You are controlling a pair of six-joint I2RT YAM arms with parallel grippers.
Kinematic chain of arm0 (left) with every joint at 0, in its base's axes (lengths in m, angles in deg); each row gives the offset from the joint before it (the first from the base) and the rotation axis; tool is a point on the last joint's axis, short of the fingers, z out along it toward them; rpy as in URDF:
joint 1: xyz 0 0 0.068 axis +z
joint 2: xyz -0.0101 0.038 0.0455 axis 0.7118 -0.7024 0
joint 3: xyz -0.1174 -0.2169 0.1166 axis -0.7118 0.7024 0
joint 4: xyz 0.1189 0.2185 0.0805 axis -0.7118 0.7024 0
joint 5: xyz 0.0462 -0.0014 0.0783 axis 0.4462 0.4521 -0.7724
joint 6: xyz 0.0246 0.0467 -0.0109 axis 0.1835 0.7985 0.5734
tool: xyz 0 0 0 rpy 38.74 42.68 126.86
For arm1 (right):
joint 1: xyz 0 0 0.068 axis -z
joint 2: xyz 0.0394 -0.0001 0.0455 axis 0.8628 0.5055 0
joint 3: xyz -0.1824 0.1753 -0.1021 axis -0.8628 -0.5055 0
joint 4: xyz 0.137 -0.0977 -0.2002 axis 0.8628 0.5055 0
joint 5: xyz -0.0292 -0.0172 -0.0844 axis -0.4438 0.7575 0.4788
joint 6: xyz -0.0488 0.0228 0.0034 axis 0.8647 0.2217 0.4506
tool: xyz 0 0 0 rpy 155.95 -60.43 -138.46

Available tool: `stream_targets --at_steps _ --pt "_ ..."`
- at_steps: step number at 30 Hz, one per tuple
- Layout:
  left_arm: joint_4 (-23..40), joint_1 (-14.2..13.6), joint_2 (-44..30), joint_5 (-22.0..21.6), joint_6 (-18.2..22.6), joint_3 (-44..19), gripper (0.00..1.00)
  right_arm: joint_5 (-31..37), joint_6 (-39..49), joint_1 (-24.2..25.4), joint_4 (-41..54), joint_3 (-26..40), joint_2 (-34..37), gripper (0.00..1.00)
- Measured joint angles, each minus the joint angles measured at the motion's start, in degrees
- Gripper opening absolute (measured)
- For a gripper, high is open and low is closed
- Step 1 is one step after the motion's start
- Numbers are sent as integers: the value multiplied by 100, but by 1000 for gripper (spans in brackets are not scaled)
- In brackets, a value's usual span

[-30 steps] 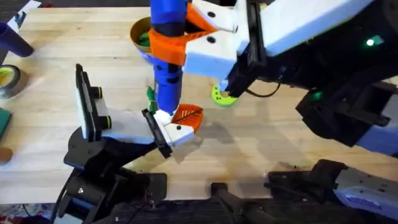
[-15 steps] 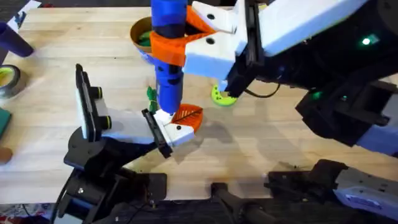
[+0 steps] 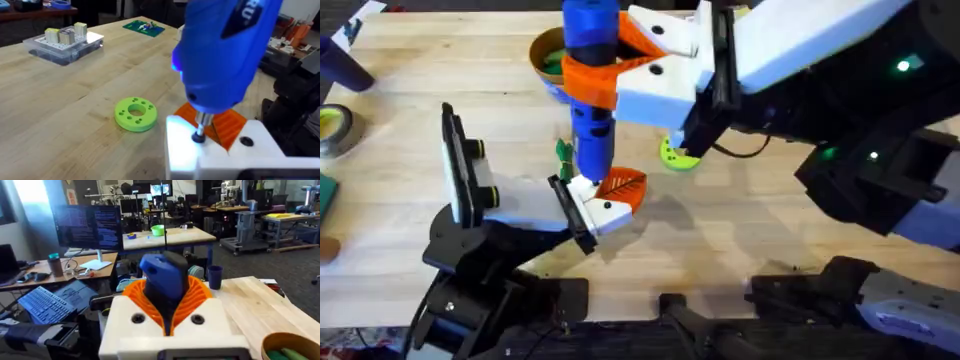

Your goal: Pick up the gripper from the table and insert it into the empty holder that is missing its gripper. Then pick up a screw, insert it into the mounting hole, and use the screwdriver to tighten it. Finally, clean up the table by picking up the vegetable and placing it into the bucket.

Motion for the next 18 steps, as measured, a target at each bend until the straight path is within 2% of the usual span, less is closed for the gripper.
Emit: stream_targets --at_steps 18 --pt "7 -11 -24 85 -7 0 14 22 32 3 182 0 -2 38"
